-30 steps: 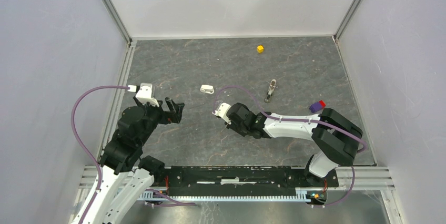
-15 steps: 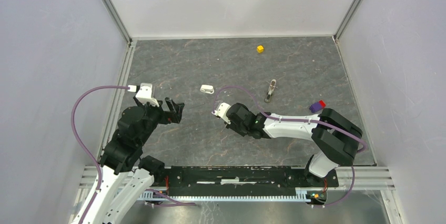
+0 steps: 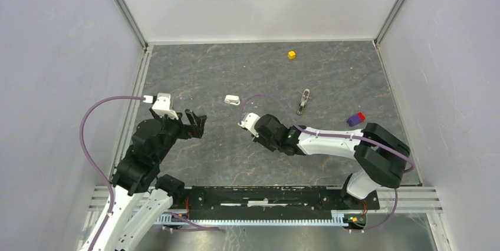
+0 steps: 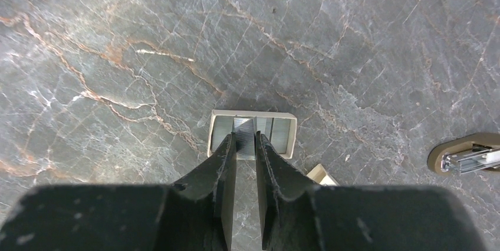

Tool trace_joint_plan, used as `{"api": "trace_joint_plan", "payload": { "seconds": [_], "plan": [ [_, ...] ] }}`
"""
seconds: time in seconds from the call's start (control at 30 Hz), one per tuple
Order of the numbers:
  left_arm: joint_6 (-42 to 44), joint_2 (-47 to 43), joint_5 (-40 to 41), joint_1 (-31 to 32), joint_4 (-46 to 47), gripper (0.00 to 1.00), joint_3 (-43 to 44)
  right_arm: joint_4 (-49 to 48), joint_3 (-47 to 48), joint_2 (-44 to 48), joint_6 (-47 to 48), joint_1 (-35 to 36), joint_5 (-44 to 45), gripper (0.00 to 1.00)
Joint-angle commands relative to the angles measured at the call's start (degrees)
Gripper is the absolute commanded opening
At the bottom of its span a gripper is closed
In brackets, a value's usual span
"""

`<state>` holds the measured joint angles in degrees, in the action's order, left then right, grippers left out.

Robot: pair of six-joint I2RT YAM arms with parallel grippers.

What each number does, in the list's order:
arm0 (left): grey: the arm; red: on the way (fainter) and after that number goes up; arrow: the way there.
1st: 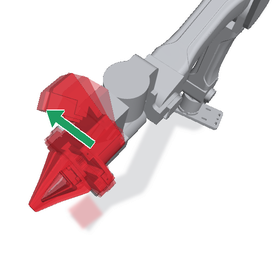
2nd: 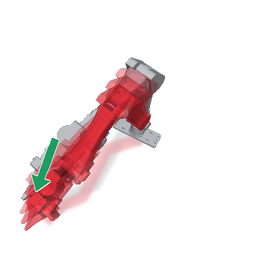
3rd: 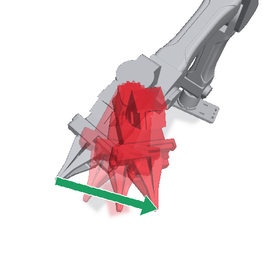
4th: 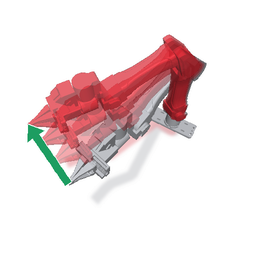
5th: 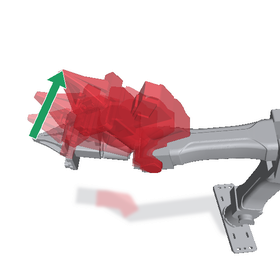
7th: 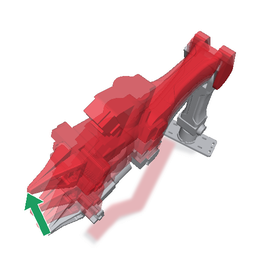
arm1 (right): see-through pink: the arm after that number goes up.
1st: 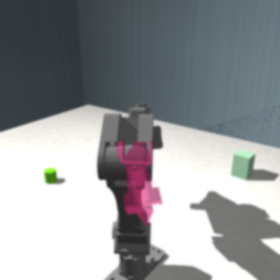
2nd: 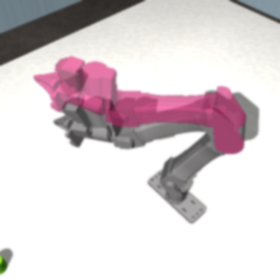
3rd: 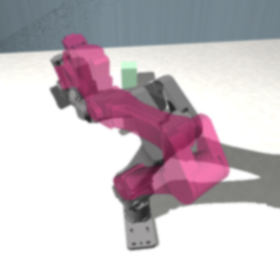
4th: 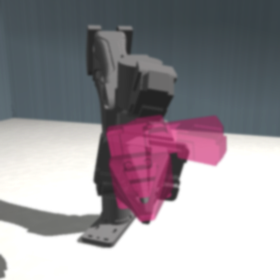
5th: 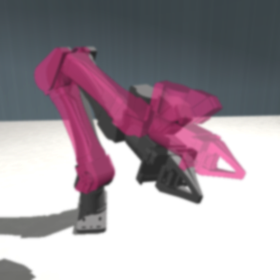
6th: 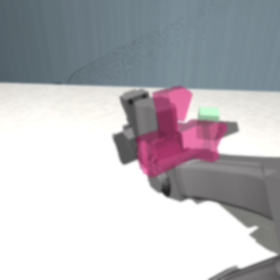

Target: Load the staples into the stapler

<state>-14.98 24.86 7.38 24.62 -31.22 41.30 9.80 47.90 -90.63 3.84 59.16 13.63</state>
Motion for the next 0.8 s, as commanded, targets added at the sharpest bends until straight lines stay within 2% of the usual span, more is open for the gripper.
{"api": "trace_joint_plan", "payload": {
  "seconds": [0.0,0.2,0.43,0.6,0.77],
  "plan": [
    [2.2,0.3,0.1,0.2,1.7,1.0,0.5,-3.4,0.1,3.3,-1.6,0.3,-0.1,0.22],
    [2.2,0.1,0.1,0.2,1.7,1.0,0.4,-4.0,-0.4,5.5,-3.5,-1.5,1.8,0.23],
    [2.2,-0.1,0.1,0.2,1.6,1.0,0.4,-7.9,-3.7,7.9,-7.5,-10.6,-1.4,0.23],
    [2.2,-0.2,0.0,0.2,1.5,1.0,0.4,-11.4,-5.6,6.3,-9.7,-17.0,-4.3,0.23],
    [2.2,-0.1,0.2,0.2,1.5,1.0,0.4,-13.0,-5.2,1.9,-11.1,-19.8,-6.8,0.24]
  ]
}}
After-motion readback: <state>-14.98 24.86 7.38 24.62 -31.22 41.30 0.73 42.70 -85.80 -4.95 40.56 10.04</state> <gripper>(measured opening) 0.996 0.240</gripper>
